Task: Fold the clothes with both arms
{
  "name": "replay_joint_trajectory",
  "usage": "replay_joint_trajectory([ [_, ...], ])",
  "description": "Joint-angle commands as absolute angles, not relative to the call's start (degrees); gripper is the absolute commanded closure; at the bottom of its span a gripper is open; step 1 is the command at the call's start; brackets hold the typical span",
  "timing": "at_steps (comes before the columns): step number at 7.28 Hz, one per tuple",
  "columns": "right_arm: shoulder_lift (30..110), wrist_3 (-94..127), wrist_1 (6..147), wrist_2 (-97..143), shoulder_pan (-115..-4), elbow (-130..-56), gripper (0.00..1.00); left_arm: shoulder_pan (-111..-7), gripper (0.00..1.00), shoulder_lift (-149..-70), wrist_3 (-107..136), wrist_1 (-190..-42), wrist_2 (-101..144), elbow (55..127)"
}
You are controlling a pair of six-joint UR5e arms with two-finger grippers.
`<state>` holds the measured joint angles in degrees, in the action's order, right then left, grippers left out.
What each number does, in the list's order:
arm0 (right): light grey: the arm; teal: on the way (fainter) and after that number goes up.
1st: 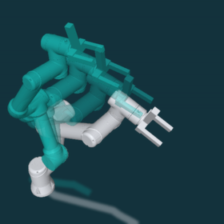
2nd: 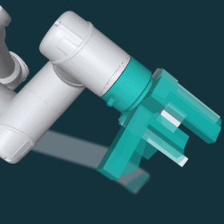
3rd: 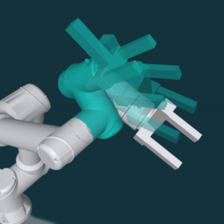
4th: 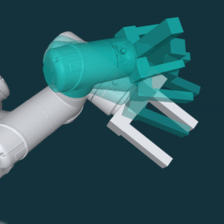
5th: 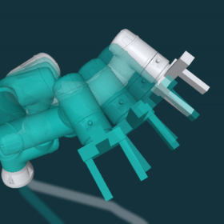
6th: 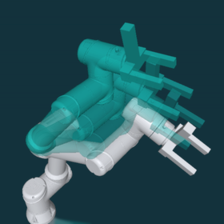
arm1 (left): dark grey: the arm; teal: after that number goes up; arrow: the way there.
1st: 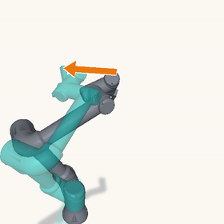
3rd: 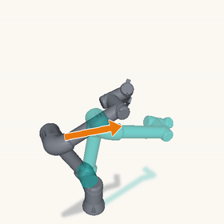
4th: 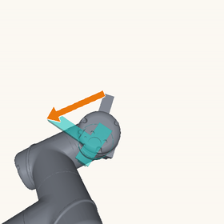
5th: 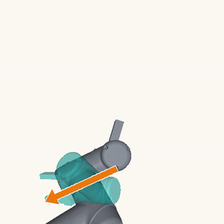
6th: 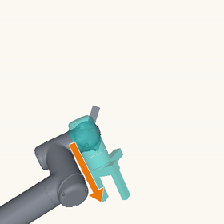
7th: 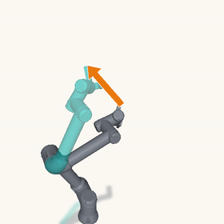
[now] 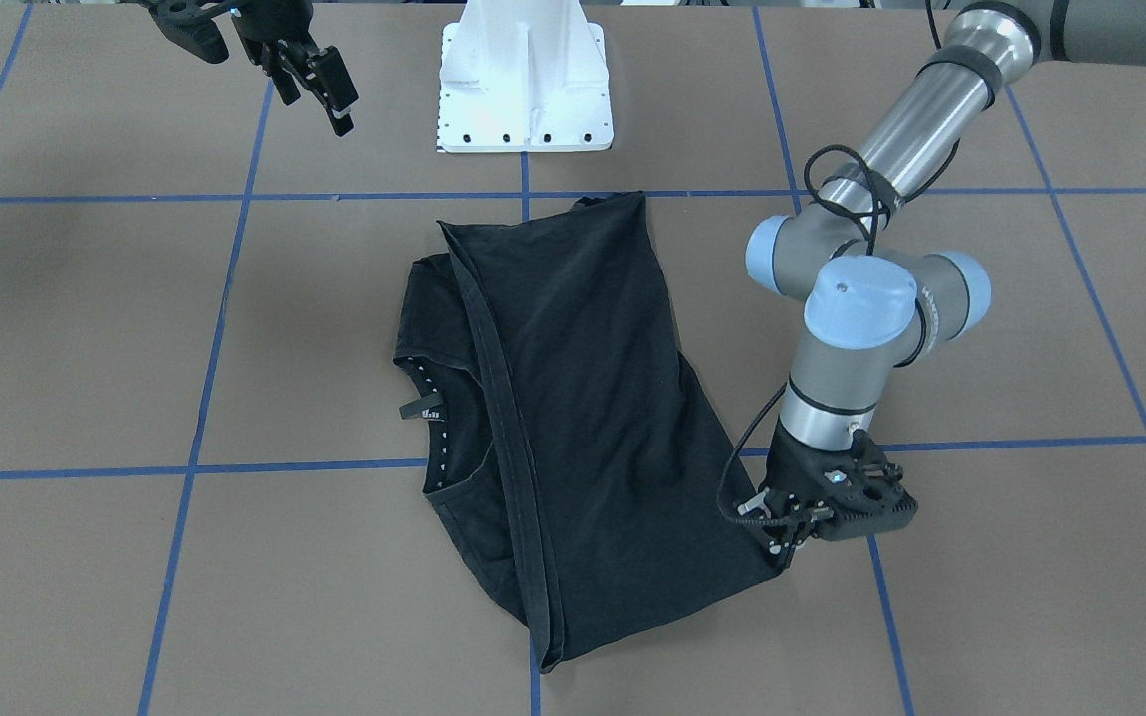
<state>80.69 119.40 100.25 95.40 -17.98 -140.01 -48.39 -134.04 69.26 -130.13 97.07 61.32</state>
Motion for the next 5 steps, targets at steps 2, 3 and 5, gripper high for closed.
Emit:
replay_joint_trajectory([
  [2,73.42,119.44,100.28,92.47,-18.37,-133.44,0.00,-51.14,0.01,-140.97,65.57,-137.90,97.12,49.48],
  [3,70.52,119.53,100.02,91.68,-18.37,-130.46,0.00,-51.85,0.00,-140.80,65.13,-137.12,97.38,52.35],
  [5,63.92,119.36,99.49,90.88,-18.20,-122.64,0.00,-52.21,0.00,-128.74,64.95,-135.18,102.63,68.38],
])
